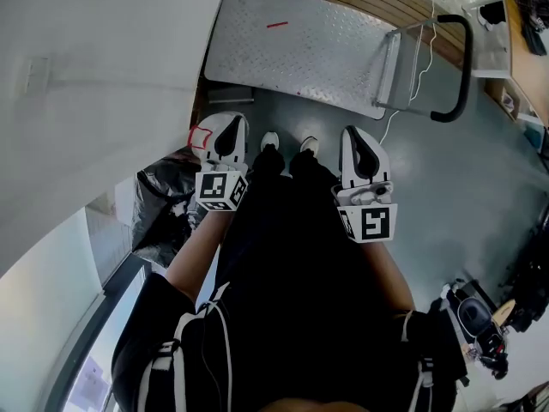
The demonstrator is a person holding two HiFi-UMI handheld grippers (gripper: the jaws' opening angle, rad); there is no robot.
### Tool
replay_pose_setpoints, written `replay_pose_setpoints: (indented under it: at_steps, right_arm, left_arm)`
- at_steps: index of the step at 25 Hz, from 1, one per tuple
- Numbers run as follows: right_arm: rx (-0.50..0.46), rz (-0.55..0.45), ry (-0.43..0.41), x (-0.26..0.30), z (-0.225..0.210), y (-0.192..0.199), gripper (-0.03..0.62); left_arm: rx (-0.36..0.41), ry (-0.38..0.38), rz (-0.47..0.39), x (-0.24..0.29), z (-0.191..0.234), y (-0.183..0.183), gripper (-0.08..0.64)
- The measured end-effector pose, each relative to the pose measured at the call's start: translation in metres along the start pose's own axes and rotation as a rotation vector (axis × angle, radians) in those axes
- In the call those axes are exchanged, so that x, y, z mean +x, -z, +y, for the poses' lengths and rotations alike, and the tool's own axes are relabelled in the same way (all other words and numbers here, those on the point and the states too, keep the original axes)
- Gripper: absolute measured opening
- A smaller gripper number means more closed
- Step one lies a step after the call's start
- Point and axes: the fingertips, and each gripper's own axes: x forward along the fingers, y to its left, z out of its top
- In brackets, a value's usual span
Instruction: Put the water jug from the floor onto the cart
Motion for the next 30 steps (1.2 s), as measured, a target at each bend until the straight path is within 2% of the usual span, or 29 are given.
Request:
replay_pose_setpoints:
  at_steps: [3, 5, 8, 11, 13, 15, 18, 22, 27, 30]
  right_arm:
    - [0.005, -0.020, -0.050, 0.004, 0.006, -0.003, 0.020]
    - [-0.001, -0.015, -0.059, 0.006, 0.002, -0.004, 0.020]
    - [-0.011, -0.004, -0.055, 0.006, -0.005, -0.003, 0.020]
    - [-0.009, 0.013, -0.059, 0.010, -0.005, 0.000, 0.019]
    - [-0.011, 0.024, -0.068, 0.014, 0.000, 0.002, 0.019]
    - [-0.018, 0.023, -0.075, 0.017, 0.006, -0.001, 0.018]
    - [-0.045, 0.001, -0.082, 0.019, 0.013, -0.013, 0.020]
    - [-0.080, -0.022, -0.091, 0.023, 0.018, -0.023, 0.020]
    - [-0.098, 0.002, -0.079, 0.027, 0.038, -0.010, 0.020]
    - [-0.104, 0.009, -0.065, 0.034, 0.049, -0.006, 0.020]
  left_arm:
    - [0.000, -0.039, 0.056, 0.002, 0.016, 0.027, 0.020]
    - [-0.001, -0.064, 0.105, 0.004, 0.026, 0.049, 0.020]
    - [-0.041, -0.090, 0.159, 0.001, 0.040, 0.077, 0.020]
    - [-0.004, -0.112, 0.230, -0.004, 0.058, 0.106, 0.020]
    - [0.059, -0.107, 0.301, -0.007, 0.069, 0.132, 0.020]
    - [0.079, -0.094, 0.373, -0.013, 0.077, 0.158, 0.020]
    - [0.044, -0.076, 0.434, -0.022, 0.084, 0.188, 0.021]
    - [0.042, -0.070, 0.534, -0.028, 0.091, 0.225, 0.021]
    - [0.022, -0.042, 0.668, -0.042, 0.113, 0.278, 0.025]
    - [-0.002, -0.008, 0.753, -0.047, 0.125, 0.307, 0.103]
